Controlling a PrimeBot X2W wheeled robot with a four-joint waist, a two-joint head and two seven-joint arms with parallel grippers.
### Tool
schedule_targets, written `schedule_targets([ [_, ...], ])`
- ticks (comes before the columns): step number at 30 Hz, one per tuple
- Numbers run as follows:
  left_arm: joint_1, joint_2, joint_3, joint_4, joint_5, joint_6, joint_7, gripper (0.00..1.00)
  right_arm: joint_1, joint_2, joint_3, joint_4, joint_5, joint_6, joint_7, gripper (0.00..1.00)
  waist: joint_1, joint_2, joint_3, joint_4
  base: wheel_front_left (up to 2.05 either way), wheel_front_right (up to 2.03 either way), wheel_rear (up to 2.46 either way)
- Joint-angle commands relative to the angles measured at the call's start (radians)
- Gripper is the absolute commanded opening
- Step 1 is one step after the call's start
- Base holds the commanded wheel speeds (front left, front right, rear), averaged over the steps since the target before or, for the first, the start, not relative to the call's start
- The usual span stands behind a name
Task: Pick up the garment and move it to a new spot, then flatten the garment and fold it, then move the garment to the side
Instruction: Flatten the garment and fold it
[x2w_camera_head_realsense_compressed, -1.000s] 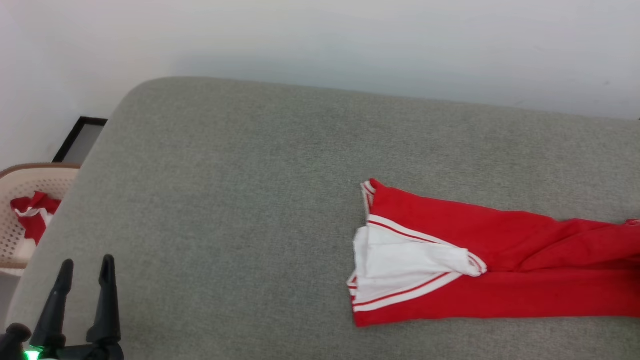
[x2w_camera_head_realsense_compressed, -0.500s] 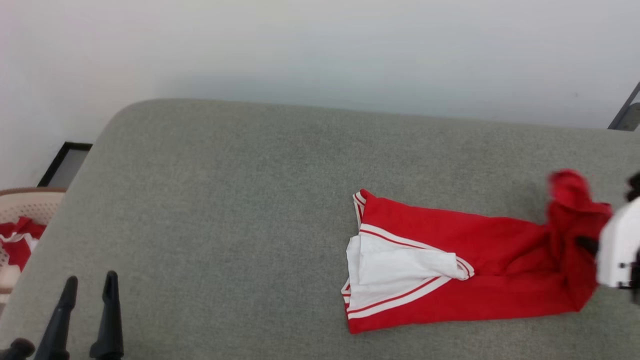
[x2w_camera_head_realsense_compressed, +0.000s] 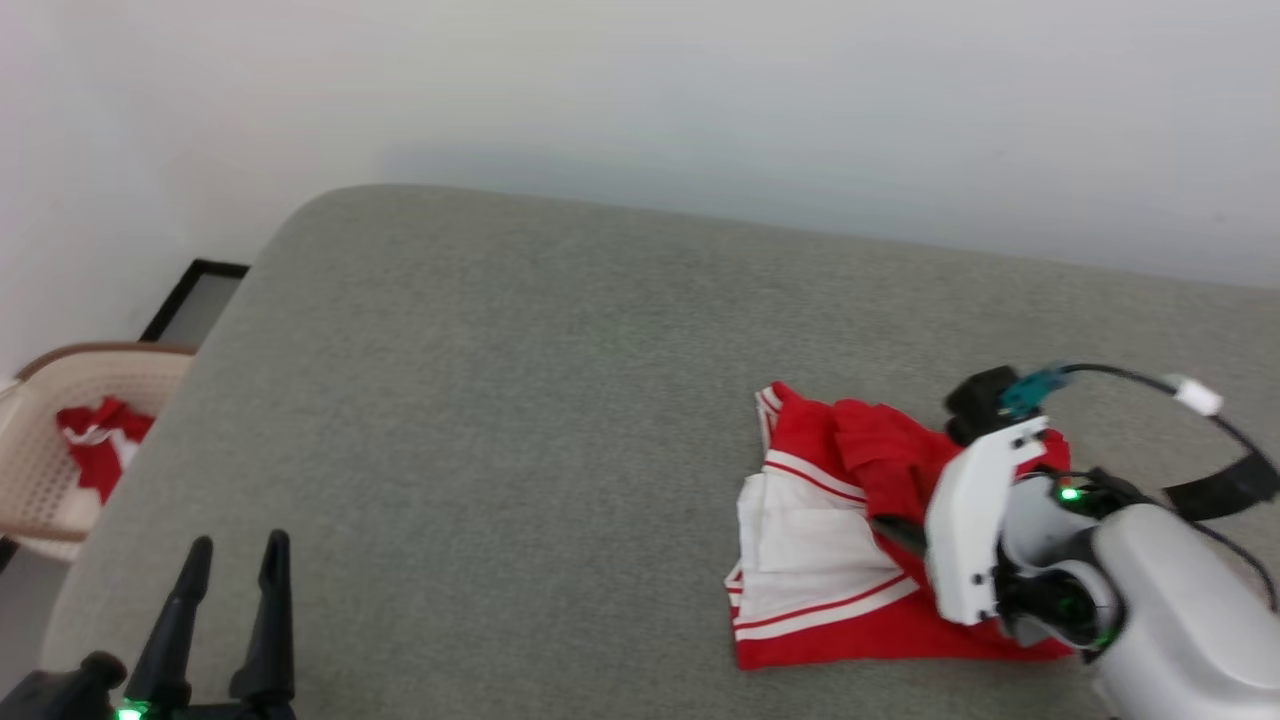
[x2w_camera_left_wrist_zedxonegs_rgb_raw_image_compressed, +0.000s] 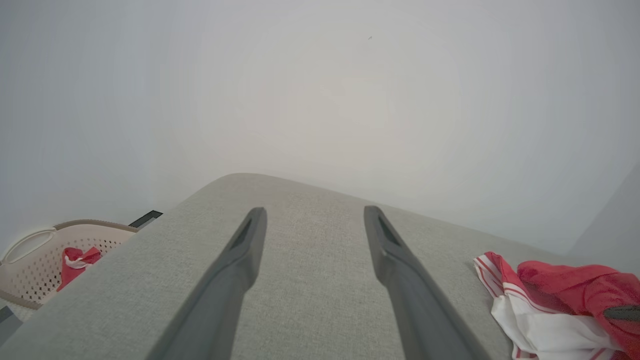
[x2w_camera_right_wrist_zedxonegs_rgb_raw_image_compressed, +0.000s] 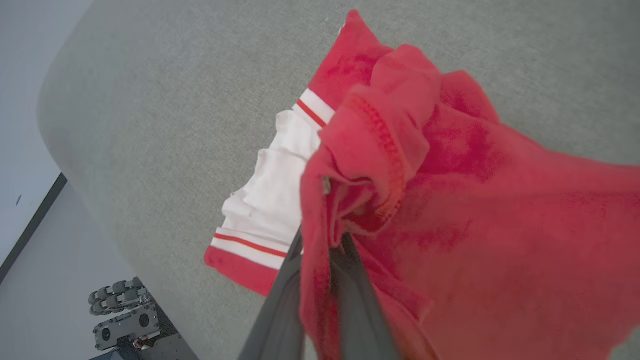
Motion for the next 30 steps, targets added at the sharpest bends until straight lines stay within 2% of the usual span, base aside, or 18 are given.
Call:
schedule_targets([
  [1, -0.013, 0.002, -0.004, 0.004, -0.003, -0.004, 0.000, 1.00, -0.015, 0.011, 0.018, 0.020, -0.012, -0.002, -0.012, 0.00, 0.0000, 0.0000, 0.007, 0.027, 0.00, 0.00, 0.00],
  [8, -0.039, -0.005, -0.025, 0.020, -0.004, -0.004, 0.000, 1.00, -0.077, 0.101, 0.072, 0.221, -0.057, -0.002, -0.092, 0.00, 0.0000, 0.0000, 0.022, 0.068, 0.00, 0.00, 0.00],
  [14, -0.049, -0.009, -0.024, 0.031, 0.001, -0.004, 0.000, 1.00, -0.134, 0.162, 0.103, 0.408, -0.088, -0.002, -0.129, 0.00, 0.0000, 0.0000, 0.028, 0.071, 0.00, 0.00, 0.00],
  [17, -0.053, -0.013, -0.027, 0.033, -0.003, -0.004, 0.000, 1.00, -0.163, 0.183, 0.132, 0.464, -0.092, -0.002, -0.139, 0.00, 0.0000, 0.0000, 0.030, 0.067, 0.00, 0.00, 0.00],
  [18, -0.054, -0.011, -0.027, 0.035, 0.000, -0.004, 0.000, 1.00, -0.175, 0.188, 0.144, 0.475, -0.093, -0.002, -0.144, 0.06, 0.0000, 0.0000, 0.030, 0.066, 0.00, 0.00, 0.00],
  [20, -0.057, -0.013, -0.025, 0.038, 0.001, -0.004, 0.000, 1.00, -0.193, 0.198, 0.168, 0.490, -0.083, -0.002, -0.145, 0.59, 0.0000, 0.0000, 0.029, 0.060, 0.00, 0.00, 0.00],
  [21, -0.057, -0.011, -0.026, 0.039, 0.004, -0.004, 0.000, 1.00, -0.202, 0.199, 0.180, 0.492, -0.080, -0.002, -0.146, 1.00, 0.0000, 0.0000, 0.028, 0.058, 0.00, 0.00, 0.00],
  [25, -0.053, -0.009, -0.022, 0.038, 0.003, -0.004, 0.000, 1.00, -0.231, 0.187, 0.238, 0.460, -0.045, -0.002, -0.154, 1.00, 0.0000, 0.0000, 0.022, 0.043, 0.00, 0.00, 0.00],
  [30, -0.036, -0.011, -0.005, 0.036, 0.008, -0.004, 0.000, 1.00, -0.245, 0.133, 0.288, 0.370, 0.009, -0.002, -0.204, 1.00, 0.0000, 0.0000, 0.014, 0.007, 0.00, 0.00, 0.00],
])
